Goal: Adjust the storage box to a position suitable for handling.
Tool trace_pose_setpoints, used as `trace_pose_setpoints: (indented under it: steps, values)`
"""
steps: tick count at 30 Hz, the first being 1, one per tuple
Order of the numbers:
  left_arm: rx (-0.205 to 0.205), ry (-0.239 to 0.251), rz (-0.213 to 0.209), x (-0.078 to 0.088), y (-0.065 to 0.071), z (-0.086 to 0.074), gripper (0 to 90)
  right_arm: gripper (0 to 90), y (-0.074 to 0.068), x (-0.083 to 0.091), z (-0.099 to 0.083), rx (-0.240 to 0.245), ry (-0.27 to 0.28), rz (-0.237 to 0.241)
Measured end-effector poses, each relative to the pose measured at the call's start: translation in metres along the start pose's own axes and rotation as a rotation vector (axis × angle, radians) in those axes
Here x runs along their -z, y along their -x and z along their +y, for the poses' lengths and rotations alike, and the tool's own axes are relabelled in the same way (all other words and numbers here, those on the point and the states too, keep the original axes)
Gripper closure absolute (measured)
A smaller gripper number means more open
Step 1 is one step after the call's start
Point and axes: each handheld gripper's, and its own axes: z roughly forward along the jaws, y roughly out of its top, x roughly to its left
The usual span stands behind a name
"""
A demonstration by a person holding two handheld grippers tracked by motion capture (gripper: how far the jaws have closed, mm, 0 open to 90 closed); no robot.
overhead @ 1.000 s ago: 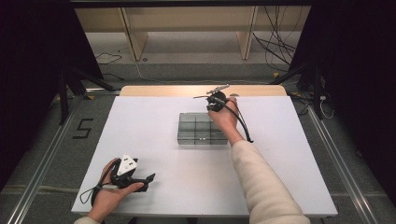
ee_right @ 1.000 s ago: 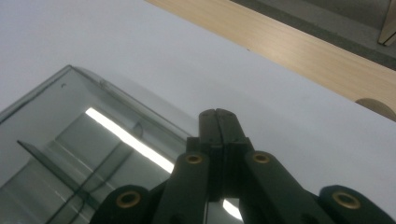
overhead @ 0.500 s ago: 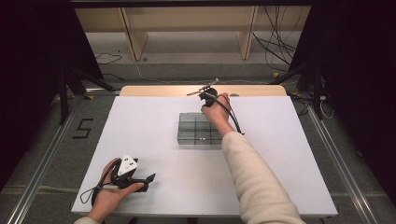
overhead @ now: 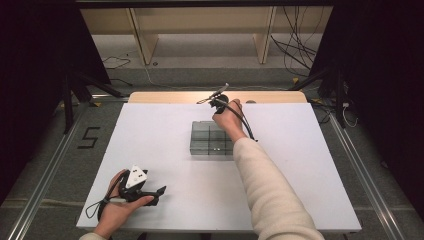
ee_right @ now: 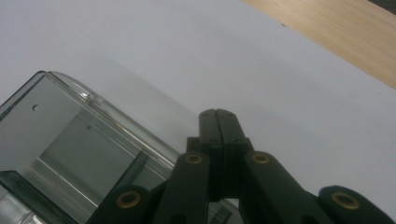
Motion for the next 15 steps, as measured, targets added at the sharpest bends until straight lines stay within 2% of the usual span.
trace_pose_setpoints:
  steps: [6, 12, 15]
  values:
    - [0.002, -0.002, -0.001, 0.0, 0.0, 0.0, 12.7, 90.0, -0.003, -0.001, -0.002, 0.029, -0.027, 0.016]
    - [0.003, 0.001, -0.001, 0.001, 0.001, 0.0, 12.8, 90.0, -0.014, 0.004, -0.006, 0.055, -0.07, 0.057]
    - [0.001, 0.0, -0.001, 0.001, 0.001, 0.0, 13.0, 90.0, -0.018, 0.006, -0.008, 0.048, -0.083, 0.065]
